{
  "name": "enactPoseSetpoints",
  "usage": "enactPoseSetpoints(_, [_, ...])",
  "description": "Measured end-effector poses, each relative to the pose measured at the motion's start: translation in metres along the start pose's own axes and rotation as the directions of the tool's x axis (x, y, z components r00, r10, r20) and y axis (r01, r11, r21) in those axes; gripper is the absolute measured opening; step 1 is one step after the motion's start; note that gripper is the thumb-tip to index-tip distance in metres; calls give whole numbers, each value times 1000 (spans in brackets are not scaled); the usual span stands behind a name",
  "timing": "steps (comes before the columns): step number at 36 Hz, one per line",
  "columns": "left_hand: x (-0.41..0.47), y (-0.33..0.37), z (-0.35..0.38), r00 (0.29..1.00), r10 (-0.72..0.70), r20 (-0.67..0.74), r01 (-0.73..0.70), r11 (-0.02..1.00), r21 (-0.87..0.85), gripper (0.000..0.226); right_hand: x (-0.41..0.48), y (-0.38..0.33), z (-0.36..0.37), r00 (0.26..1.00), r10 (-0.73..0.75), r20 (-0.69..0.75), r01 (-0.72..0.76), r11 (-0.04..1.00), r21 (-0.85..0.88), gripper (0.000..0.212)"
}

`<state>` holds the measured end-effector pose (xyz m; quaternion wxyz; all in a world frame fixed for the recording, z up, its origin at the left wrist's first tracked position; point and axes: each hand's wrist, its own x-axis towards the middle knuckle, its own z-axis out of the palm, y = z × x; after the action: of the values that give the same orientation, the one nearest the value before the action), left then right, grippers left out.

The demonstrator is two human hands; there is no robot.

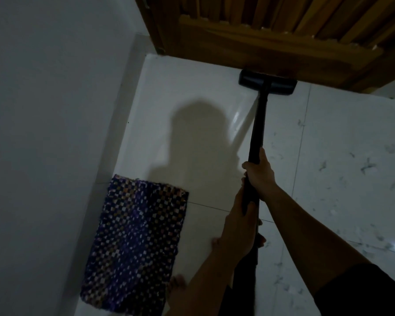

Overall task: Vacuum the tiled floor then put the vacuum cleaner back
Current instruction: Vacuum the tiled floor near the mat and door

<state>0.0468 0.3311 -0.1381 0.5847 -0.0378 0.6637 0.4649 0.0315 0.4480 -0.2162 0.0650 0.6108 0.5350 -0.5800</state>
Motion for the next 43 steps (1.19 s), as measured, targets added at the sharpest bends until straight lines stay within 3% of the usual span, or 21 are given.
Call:
enactPoseSetpoints(23, [-155,-67,-34,998,-49,-25,49,999,-13,41,-158,74,36,993,80,89,-78,997,-20,73])
enactPoseSetpoints(28, [-195,-83,-33,992,-124,-15,123,990,-63,17,-190,103,39,991,102,84,-103,995,7,74])
enactPoseSetpoints(33, [-224,-105,-32,994,-105,-1,105,994,5,39,-221,129,39,989,122,86,-124,992,19,74])
enactPoseSetpoints(43, [-266,-132,-14,991,-121,-57,129,979,160,43,-260,171,23,989,132,74,-132,991,5,69])
